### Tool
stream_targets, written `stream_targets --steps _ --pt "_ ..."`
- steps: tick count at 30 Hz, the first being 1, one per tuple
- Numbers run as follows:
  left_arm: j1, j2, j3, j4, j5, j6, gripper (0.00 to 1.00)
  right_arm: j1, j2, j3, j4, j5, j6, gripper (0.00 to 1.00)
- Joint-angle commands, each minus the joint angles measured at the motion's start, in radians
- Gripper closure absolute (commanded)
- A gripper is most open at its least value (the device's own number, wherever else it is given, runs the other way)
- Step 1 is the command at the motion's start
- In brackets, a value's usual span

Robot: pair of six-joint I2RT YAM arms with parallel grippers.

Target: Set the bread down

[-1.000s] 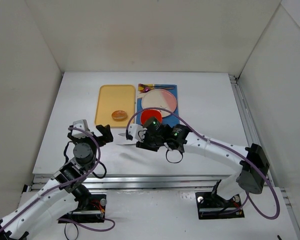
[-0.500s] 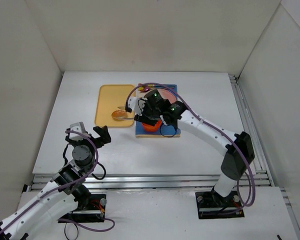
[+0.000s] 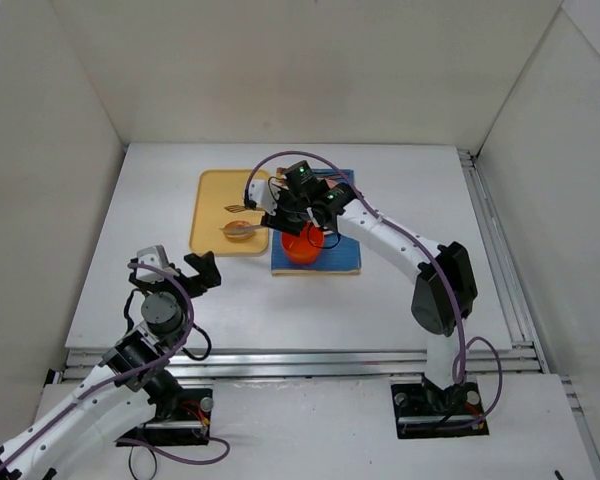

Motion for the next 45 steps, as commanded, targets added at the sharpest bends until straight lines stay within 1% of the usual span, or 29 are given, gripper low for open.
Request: stream_targets --steps 1,8,17,24,37,45 --pt "0.008 0.015 0.028 0.048 -0.001 0.003 0.01 -0.007 0.020 0.086 0.009 -0.001 -0.023 0.58" --pt "0.008 0.012 0.031 0.049 0.010 0.004 0.01 -0.007 0.079 0.185 -0.120 0.036 -0.038 0.56" --pt "0.008 0.005 0.030 0.048 0.015 0.006 0.01 -0.008 0.134 0.286 -0.220 0.082 -0.061 0.56" --pt "0.008 0.012 0.033 0.048 0.018 0.006 0.01 -0.010 0.171 0.335 -0.253 0.097 -0.073 0.56" --pt "0.008 0.024 0.036 0.052 0.022 0.013 0.01 -0.020 0.232 0.398 -0.269 0.100 -0.081 0.52" --pt "0.008 0.025 0.039 0.052 0.022 0.016 0.01 -0.020 0.273 0.453 -0.276 0.078 -0.076 0.51"
